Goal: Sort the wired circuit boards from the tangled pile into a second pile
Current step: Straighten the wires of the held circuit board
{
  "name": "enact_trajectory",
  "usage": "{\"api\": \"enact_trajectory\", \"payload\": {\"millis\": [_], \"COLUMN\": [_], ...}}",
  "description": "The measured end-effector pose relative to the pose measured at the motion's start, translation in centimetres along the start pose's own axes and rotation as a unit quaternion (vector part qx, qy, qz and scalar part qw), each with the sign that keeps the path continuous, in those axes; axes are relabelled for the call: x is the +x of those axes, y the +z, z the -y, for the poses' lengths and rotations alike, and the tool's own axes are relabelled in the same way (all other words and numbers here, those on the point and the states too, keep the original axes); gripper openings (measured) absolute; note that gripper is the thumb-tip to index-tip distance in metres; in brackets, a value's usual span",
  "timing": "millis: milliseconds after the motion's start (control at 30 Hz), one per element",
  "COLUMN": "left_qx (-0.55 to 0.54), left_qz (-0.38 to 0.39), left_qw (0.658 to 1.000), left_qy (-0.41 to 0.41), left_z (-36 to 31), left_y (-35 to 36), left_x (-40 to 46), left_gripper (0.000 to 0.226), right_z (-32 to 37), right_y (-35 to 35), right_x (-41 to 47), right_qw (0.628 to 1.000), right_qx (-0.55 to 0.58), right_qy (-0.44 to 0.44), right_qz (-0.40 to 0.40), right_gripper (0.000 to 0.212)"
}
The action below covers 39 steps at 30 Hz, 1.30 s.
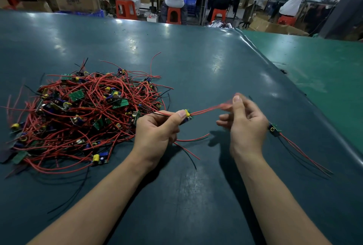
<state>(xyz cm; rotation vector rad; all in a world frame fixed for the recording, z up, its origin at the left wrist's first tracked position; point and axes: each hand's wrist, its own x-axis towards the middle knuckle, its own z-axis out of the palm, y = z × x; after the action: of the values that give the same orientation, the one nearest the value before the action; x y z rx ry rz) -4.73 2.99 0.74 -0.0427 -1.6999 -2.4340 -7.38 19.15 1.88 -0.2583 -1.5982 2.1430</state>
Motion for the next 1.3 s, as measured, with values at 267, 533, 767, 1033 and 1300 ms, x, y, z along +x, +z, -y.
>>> {"api": "enact_trajectory", "payload": {"millis": [267, 533, 767, 1033, 1300], "left_qx": [0.056, 0.042, 0.106, -0.055, -0.074], "left_qz": [0.002, -0.007, -0.025, -0.053, 0.040], "left_qw": [0.998, 0.998, 0.984, 0.994, 0.996], "left_qy": [0.014, 0.041, 0.137, 0.083, -0.020], "left_z": [-0.1, 0.1, 0.0, -0.9, -1.2], "left_y": [0.2, -0.1, -0.2, -0.7, -0.3], "left_x": [-0.5, -0.4, -0.6, 0.0, -0.1], "left_gripper": [0.019, 0.012, 0.010, 0.024, 0.024], "right_z": [-0.2, 0.8, 0.5, -1.7, 0.0], "right_y": [1.2, -0.8, -0.6, 0.1, 1.1], "right_x": [-2.4, 1.2, 1.2, -0.3, -2.3], "right_qw": [0.927, 0.959, 0.959, 0.969, 0.939], "right_qx": [0.018, 0.167, 0.161, -0.228, 0.001], "right_qy": [0.256, 0.221, 0.229, 0.014, 0.150], "right_qz": [0.274, 0.061, 0.051, 0.092, 0.309], "right_gripper": [0.019, 0.019, 0.032, 0.024, 0.038]}}
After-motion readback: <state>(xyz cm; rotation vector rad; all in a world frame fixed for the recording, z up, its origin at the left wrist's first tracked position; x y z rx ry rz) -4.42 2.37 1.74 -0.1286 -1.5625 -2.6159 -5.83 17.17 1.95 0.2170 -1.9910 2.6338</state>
